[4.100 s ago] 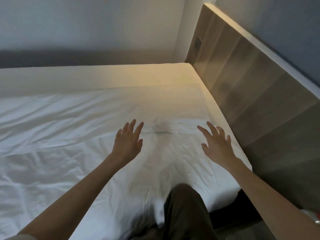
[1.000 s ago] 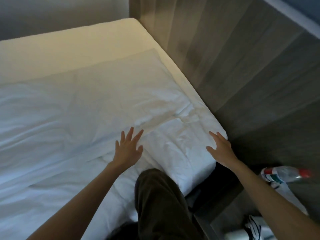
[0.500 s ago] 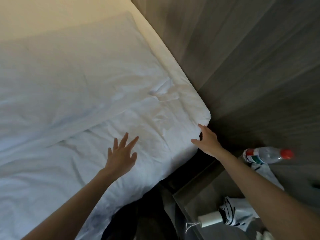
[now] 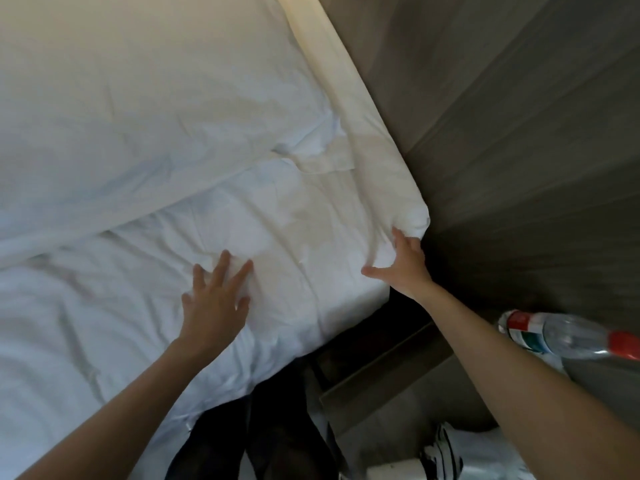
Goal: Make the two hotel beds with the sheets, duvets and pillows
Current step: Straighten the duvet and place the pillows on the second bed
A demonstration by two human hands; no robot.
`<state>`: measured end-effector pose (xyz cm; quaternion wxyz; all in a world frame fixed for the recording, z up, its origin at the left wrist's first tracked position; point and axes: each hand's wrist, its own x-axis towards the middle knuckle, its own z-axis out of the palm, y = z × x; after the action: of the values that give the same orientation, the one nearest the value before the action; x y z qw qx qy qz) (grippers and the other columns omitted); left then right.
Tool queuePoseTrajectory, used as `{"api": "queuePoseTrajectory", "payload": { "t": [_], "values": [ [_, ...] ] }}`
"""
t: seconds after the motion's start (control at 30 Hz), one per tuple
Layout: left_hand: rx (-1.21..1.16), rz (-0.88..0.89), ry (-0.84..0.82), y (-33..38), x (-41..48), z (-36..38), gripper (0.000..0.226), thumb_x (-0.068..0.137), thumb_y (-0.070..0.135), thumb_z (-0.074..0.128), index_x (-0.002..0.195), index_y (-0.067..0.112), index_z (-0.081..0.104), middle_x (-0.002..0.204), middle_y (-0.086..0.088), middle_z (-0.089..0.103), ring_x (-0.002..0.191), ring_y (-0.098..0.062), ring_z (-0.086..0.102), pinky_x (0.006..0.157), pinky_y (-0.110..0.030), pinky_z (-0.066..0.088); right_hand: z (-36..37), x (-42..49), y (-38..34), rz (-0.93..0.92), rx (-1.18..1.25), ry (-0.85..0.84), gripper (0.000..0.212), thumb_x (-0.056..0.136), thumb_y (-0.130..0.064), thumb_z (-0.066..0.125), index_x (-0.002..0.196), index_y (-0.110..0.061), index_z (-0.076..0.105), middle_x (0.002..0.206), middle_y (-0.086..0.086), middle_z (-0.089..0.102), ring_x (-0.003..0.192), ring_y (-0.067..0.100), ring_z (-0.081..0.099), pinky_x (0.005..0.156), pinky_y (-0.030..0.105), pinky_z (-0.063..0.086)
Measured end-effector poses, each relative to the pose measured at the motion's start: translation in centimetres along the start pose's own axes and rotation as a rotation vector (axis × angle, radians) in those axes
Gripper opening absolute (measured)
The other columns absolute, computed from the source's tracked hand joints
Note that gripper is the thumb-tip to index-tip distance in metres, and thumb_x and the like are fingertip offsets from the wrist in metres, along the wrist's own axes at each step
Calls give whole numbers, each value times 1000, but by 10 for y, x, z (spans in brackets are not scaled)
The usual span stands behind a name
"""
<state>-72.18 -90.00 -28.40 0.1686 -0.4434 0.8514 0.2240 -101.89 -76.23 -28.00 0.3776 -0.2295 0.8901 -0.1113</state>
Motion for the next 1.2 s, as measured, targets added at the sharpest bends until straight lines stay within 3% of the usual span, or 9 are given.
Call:
{"api": "queuePoseTrajectory", "payload": {
  "t": [0.13, 0.27, 0.43, 0.53, 0.67, 0.8, 0.97, 1.1, 1.2],
  "values": [
    [32, -7, 14, 2, -1, 0, 63, 89, 32, 62, 147, 32, 36, 158, -7, 24, 132, -50, 26, 82, -64, 49, 1, 2, -3, -42, -102, 61, 89, 70, -47, 82, 143, -24, 36, 156, 2, -4, 142, 33, 1, 109, 43, 31],
    [32, -3, -19, 1, -2, -2, 68, 92, 34, 58, 151, 35, 24, 161, -2, 12, 137, -45, 17, 88, -61, 48, 4, 5, -4, -66, -144, -17, 90, 71, -51, 80, 143, -13, 43, 158, -5, -24, 147, 22, -16, 120, 44, 17],
    [16, 25, -78, 0, -11, -5, 75, 91, 33, 60, 152, 35, 17, 162, -1, 5, 142, -42, 11, 93, -57, 48, 3, 2, -10, -147, -125, 22, 81, 68, -53, 81, 130, -10, 52, 153, -1, 20, 140, 21, 17, 112, 39, 32],
    [-22, 34, -72, 3, -20, -8, 73, 93, 29, 59, 152, 34, 17, 162, 0, 6, 144, -37, 11, 95, -52, 49, 9, -8, -9, -92, -38, -21, 94, 62, -57, 82, 136, -16, 42, 138, 2, 44, 128, 25, 41, 101, 41, 44],
    [-111, 43, -99, 6, -39, -13, 70, 96, 29, 52, 152, 38, 12, 162, 4, -1, 148, -26, 8, 103, -41, 44, 20, -38, -3, -51, -9, -176, 93, 63, -55, 81, 139, -27, 35, 136, 4, 49, 125, 29, 47, 91, 33, 44],
    [-166, 62, -78, 14, -67, -25, 66, 98, 31, 50, 152, 40, 13, 162, 5, 5, 146, -21, 22, 103, -39, 43, 17, -68, -12, -114, -239, -310, 60, 73, -55, 74, 114, -13, 63, 110, 4, 66, 106, 25, 61, 84, 34, 50],
    [-277, 101, 23, 30, -107, -49, 68, 96, 31, 54, 152, 41, 15, 161, 2, 11, 141, -23, 33, 102, -37, 42, -8, -136, -47, -252, -153, -255, 39, 88, -41, 63, 93, -2, 62, 88, 8, 65, 82, 22, 62, 66, 31, 47],
    [-276, 232, -28, 40, -137, -76, 106, 82, 21, 71, 146, 54, -6, 162, 1, 2, 140, -28, 32, 97, -38, 47, -41, -186, -81, -318, 109, -195, 30, 91, -37, 62, 107, -11, 63, 101, 0, 68, 93, 17, 63, 83, 35, 54],
    [-96, 292, -127, 46, -162, -91, 133, 69, 25, 81, 139, 55, -28, 160, 1, -18, 148, -31, 1, 112, -54, 29, -67, -202, -108, -375, 171, -118, 23, 90, -33, 65, 101, -12, 65, 98, 0, 70, 92, 19, 65, 83, 39, 54]
  ]
}}
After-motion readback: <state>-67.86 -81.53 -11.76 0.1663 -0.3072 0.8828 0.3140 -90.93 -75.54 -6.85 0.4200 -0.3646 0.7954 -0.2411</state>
